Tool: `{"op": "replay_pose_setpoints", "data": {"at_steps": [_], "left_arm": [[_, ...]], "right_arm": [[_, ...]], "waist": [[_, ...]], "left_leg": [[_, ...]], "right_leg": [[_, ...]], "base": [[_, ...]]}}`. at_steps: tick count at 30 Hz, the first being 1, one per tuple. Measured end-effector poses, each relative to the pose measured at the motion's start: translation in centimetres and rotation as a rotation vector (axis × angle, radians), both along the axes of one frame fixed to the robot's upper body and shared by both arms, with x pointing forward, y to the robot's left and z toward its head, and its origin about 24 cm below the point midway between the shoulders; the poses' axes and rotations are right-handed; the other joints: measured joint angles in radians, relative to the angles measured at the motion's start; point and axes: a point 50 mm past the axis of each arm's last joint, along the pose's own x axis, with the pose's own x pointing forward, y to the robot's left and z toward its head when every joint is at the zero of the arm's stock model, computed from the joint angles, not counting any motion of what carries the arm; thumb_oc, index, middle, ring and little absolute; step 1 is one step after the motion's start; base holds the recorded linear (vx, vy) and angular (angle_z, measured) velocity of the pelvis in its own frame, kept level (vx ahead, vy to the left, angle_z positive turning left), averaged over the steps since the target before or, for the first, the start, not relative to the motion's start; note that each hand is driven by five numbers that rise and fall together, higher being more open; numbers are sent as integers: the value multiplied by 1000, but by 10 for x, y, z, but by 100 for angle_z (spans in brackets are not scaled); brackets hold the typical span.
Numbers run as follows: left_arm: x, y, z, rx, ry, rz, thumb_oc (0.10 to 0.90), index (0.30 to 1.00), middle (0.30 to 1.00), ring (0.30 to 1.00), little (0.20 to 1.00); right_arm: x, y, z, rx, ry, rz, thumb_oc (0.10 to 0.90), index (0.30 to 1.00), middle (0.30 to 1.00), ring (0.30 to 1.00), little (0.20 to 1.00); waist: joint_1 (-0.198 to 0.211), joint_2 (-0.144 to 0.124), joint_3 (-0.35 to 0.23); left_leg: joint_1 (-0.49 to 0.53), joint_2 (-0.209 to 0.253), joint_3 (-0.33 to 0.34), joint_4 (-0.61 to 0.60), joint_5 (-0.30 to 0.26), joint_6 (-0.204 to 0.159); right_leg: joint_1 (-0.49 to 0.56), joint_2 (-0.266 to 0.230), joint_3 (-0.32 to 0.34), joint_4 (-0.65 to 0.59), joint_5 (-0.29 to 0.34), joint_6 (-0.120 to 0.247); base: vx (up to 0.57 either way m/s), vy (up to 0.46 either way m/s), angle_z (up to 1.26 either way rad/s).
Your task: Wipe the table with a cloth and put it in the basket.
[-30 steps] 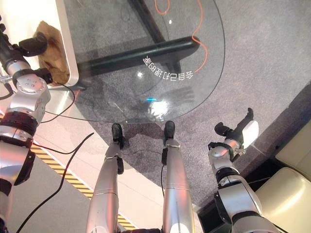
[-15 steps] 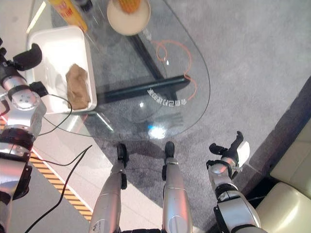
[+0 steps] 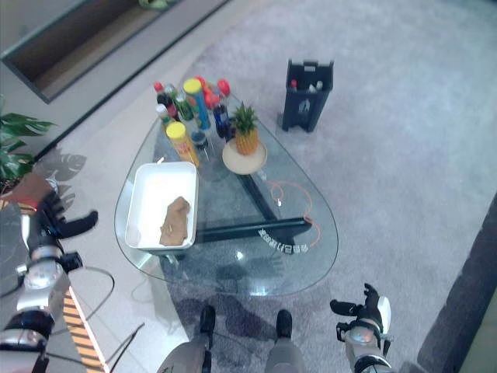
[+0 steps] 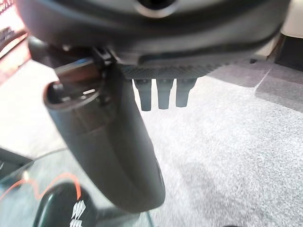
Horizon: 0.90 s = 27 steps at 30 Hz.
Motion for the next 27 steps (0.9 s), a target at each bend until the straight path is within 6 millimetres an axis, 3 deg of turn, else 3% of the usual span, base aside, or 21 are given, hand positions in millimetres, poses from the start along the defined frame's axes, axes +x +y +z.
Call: {"op": "replay_pose_setpoints", "data": {"at_steps": [2, 7, 11, 14, 16, 20, 27], "left_arm": [[-24, -5, -28, -36, 100, -5, 800, 900, 900, 900, 900], [-64, -4, -67, -122, 265, 79, 800, 900, 900, 900, 900], [-112, -1, -99, -155, 493, 166, 800, 900, 900, 900, 900], [-150, -9, -120, -175, 681, 189, 800, 900, 900, 900, 900], [-165, -15, -128, -190, 765, 184, 800, 900, 900, 900, 900], [-183, -26, -137, -221, 863, 150, 800, 900, 900, 900, 900], [-184, -52, -149, -203, 988, -62, 800, 900, 900, 900, 900]], "right_arm": [[-8, 7, -7, 20, 45, 34, 800, 900, 900, 900, 900], [-29, 11, -19, 33, 154, 110, 800, 900, 900, 900, 900], [-61, 10, -30, 49, 273, 116, 800, 900, 900, 900, 900], [-83, 9, -36, 70, 367, 126, 800, 900, 900, 900, 900], [-92, 9, -39, 79, 419, 139, 800, 900, 900, 900, 900], [-99, 11, -41, 96, 474, 177, 800, 900, 900, 900, 900], [-99, 15, -44, 142, 556, 216, 800, 900, 900, 900, 900]], "waist": [[1, -15, -44], [1, -35, -109], [-2, -30, -179], [-3, -24, -197], [-1, -24, -201], [0, -26, -202], [0, -20, -206]], "left_leg": [[20, 0, 1, 0, -8, 3], [53, 1, 0, -3, -17, 6], [53, 3, 0, -8, -30, 11], [53, 5, 1, -8, -30, 12], [54, 5, 1, -7, -27, 16], [71, 4, 1, -2, -26, 17], [75, 5, 1, -6, -27, 18]], "right_leg": [[21, 0, -1, 0, -7, 1], [55, 0, -1, -5, -13, 1], [55, 2, -1, -6, -23, -2], [57, 4, 1, -6, -22, -4], [57, 5, 1, -6, -22, -5], [70, 4, 1, -6, -23, -4], [75, 5, 0, -6, -23, -5]], "base": [[113, 5, 0], [54, 1, 0], [13, 21, -1], [8, 41, -2], [12, 40, -1], [5, 18, 0], [0, 0, 0]]}}
